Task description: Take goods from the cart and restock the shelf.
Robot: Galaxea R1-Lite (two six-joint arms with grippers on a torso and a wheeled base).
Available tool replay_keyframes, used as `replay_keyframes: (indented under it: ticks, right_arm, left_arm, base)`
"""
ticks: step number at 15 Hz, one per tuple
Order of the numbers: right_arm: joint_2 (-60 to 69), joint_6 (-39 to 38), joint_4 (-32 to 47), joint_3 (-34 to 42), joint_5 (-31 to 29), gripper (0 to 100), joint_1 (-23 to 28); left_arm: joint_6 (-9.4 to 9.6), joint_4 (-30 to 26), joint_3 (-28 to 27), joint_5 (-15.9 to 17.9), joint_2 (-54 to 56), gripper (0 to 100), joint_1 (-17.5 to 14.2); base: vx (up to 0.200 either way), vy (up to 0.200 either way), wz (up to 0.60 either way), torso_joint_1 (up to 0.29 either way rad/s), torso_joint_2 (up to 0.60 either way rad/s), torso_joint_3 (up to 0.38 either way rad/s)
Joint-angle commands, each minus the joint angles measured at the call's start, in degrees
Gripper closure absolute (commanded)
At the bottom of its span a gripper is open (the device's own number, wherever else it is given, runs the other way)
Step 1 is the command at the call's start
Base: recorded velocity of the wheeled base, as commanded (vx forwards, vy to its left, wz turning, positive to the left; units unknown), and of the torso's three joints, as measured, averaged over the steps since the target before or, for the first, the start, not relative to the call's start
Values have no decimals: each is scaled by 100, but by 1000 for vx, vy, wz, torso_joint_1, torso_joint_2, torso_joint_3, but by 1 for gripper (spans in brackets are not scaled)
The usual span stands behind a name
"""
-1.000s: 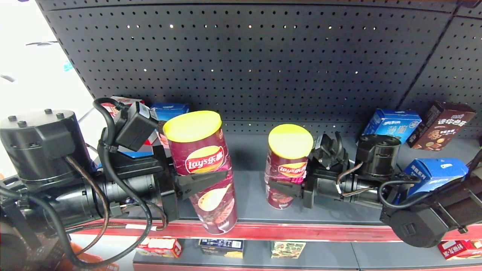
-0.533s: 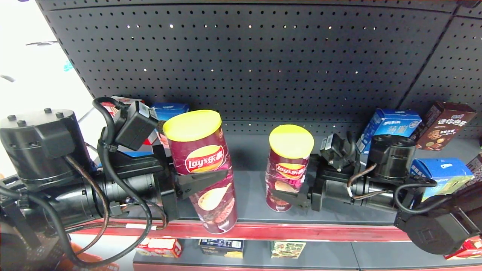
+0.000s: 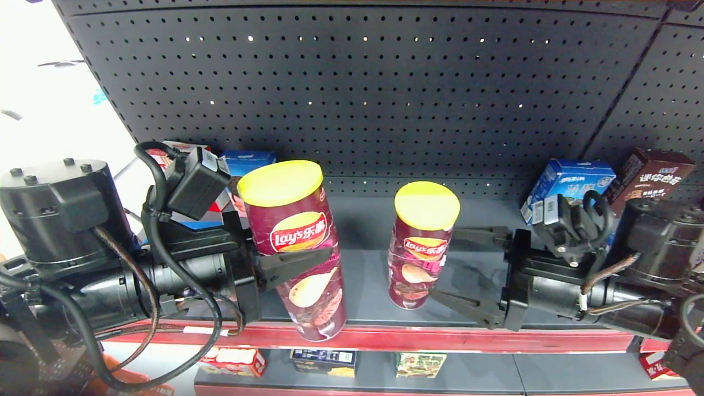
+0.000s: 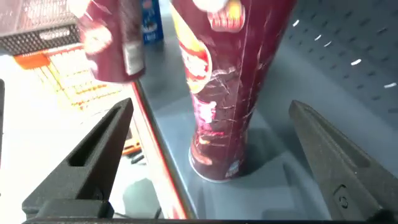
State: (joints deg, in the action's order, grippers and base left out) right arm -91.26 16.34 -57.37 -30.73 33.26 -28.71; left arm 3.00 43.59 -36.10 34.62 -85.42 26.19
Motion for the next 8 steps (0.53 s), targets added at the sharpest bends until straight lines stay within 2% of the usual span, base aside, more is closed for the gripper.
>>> replay_keyframes:
  ticks: [1, 2, 3, 5, 6, 7, 8]
  right_arm:
    - [926, -16, 59, 322, -293, 0, 67]
    - [926, -16, 59, 322, -293, 0, 67]
    - [1761, -43, 569, 357, -583, 0, 357]
    - [2974, -122, 1694, 384, -786, 0, 788]
    - [3606, -245, 2265, 507, -1076, 0, 885]
    - [3861, -289, 2485, 586, -1251, 0, 893]
    - [4424, -359, 2898, 797, -1700, 0, 876]
  left_arm:
    - [-1, 0, -11, 1, -10, 100, 1]
    - [-1, 0, -11, 1, -10, 100, 1]
    - [-1, 0, -38, 1, -10, 100, 1]
    - [-1, 9, -38, 1, -1, 100, 1]
    - [-1, 9, -38, 1, -1, 100, 1]
    - [-1, 9, -38, 10, -1, 100, 1]
    - [-1, 9, -47, 10, -1, 100, 1]
  base:
    - [0, 0, 0, 0, 0, 0]
    - [0, 0, 0, 0, 0, 0]
    - [0, 0, 0, 0, 0, 0]
    - [0, 0, 0, 0, 0, 0]
    - [0, 0, 0, 0, 0, 0]
    - [0, 0, 0, 0, 0, 0]
    - [0, 0, 0, 0, 0, 0]
